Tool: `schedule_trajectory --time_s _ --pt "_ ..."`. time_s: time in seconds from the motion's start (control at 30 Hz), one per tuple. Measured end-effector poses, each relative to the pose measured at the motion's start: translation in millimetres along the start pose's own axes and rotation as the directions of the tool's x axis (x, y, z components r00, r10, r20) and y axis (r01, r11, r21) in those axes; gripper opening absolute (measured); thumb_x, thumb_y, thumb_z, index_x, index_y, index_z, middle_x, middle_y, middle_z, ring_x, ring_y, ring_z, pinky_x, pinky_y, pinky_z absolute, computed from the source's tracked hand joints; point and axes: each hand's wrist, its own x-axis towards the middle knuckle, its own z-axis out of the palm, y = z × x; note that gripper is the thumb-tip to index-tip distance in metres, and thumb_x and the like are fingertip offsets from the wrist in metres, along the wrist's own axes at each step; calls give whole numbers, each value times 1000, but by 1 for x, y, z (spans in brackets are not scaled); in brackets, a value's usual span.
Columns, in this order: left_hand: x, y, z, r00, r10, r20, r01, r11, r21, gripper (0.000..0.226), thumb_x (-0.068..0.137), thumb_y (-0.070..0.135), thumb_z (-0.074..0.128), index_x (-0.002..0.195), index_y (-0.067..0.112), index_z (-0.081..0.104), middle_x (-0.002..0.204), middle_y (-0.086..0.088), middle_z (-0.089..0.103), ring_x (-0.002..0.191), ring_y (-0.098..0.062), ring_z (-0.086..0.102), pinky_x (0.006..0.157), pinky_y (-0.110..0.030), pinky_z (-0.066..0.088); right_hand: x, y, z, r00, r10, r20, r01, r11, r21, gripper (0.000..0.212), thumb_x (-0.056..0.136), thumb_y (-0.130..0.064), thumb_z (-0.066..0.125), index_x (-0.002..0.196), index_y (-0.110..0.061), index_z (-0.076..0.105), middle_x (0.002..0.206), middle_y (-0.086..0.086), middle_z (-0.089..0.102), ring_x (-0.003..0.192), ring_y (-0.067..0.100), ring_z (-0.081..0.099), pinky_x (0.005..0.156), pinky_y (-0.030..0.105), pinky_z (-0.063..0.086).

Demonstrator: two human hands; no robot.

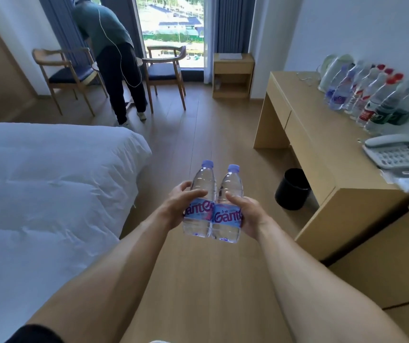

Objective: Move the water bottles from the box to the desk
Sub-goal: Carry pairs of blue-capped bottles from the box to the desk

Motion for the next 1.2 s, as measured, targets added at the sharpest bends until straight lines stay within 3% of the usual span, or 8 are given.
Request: schedule_trajectory --time_s 0.13,0.4,0.63,0.83,1.0,1.1,1.2 --pt "63 21 8 1000 4 7 -4 1000 -6 52 86 15 77 131 15 51 114 -20 69 95 -32 70 92 -53 57 48 -31 -11 1000 -16 -21 16 1000 6 53 93 -18 68 135 9 51 128 34 60 104 43 62 102 58 48" --pt "216 67 23 989 11 150 -9 1000 -12 51 82 13 80 126 19 55 104 -16 75 87 -31 75 80 -48 61 156 -96 -37 986 -73 -153 78 997 29 49 93 -22 68 133 5 56 124 30 64 106 43 65 96 56 52" --pt "348 134 31 955 -32 293 31 999 8 47 82 9 80 123 16 59 103 -20 74 80 -29 74 63 -37 60 261 -164 -41 939 -106 -326 134 989 65 61 91 -24 71 136 10 48 123 31 64 108 47 64 94 57 53" --pt "439 181 51 919 -55 391 35 998 59 48 82 8 80 124 15 59 109 -25 72 85 -34 72 74 -43 59 322 -214 -56 903 -146 -404 199 976 91 67 90 -24 71 138 14 42 129 34 59 121 52 56 103 66 44" --pt "499 204 91 883 -76 463 29 994 109 57 70 18 86 122 18 61 105 -20 74 84 -32 74 70 -40 58 356 -244 -92 867 -138 -478 230 963 138 67 90 -23 72 138 12 42 130 33 59 121 52 56 105 66 42" --pt "534 215 122 865 -71 497 8 992 128 61 65 20 86 121 18 62 109 -19 73 87 -32 74 71 -40 59 382 -262 -124 859 -146 -491 249 956 152 58 90 -23 72 132 9 49 129 33 60 112 46 62 103 61 46" --pt "572 227 157 852 -64 519 -13 990 143 60 65 18 84 121 16 61 112 -21 71 88 -31 73 73 -40 60 413 -282 -161 838 -149 -525 277 945 174 66 87 -24 75 135 10 47 128 31 61 114 47 62 102 62 47"
